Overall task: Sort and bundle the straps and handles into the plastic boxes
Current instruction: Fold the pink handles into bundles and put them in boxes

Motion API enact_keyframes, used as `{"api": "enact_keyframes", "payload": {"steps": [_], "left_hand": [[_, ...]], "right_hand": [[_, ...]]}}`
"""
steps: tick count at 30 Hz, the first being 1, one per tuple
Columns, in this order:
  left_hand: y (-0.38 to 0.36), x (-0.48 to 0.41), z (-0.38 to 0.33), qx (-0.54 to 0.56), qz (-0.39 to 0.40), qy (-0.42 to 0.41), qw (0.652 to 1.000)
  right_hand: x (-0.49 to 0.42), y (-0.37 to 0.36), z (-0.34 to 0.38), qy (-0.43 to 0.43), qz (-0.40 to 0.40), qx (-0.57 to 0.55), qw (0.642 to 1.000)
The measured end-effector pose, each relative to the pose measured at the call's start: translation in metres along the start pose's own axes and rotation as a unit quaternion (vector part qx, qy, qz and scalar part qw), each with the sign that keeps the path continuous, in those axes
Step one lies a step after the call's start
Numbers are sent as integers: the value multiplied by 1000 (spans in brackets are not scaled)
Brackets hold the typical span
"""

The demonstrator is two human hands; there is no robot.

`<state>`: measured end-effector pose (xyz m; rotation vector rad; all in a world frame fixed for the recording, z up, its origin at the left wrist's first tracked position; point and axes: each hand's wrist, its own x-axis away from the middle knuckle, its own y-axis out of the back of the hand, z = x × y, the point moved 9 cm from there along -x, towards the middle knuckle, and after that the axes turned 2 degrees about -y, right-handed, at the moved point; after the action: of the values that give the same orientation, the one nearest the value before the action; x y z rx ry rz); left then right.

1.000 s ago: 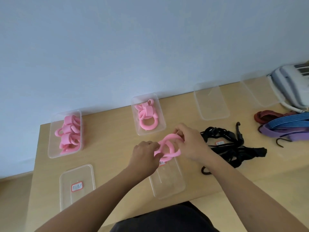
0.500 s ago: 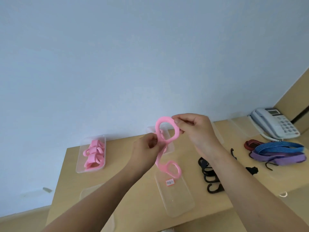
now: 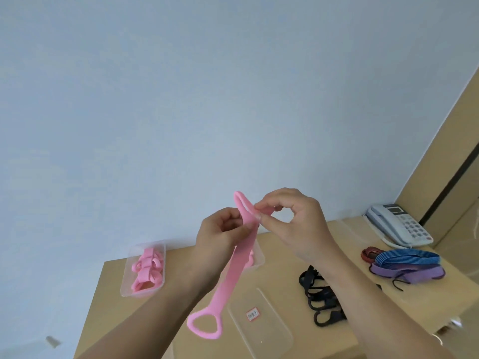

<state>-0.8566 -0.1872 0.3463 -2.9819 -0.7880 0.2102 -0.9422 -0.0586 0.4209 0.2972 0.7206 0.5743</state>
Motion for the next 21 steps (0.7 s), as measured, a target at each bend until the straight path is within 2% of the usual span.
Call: {"api": "enact_keyframes", "payload": {"steps": [4,10,15,21], "left_hand": [[0,1,-12,11,-6,-24,1000],[-4,-1,-7,-3,-67,-32,997],[-14,-2,-2,-16,-80,-36,996],[-12,-5,-1,-27,-119,-48,991]], "right_hand": [[-1,-1,18,103,-7,74,992],[-5,8,24,183,-1,113,977],[-5,15,17,193,-6,151,970],[-15,3,0,163,95,169,967]]}}
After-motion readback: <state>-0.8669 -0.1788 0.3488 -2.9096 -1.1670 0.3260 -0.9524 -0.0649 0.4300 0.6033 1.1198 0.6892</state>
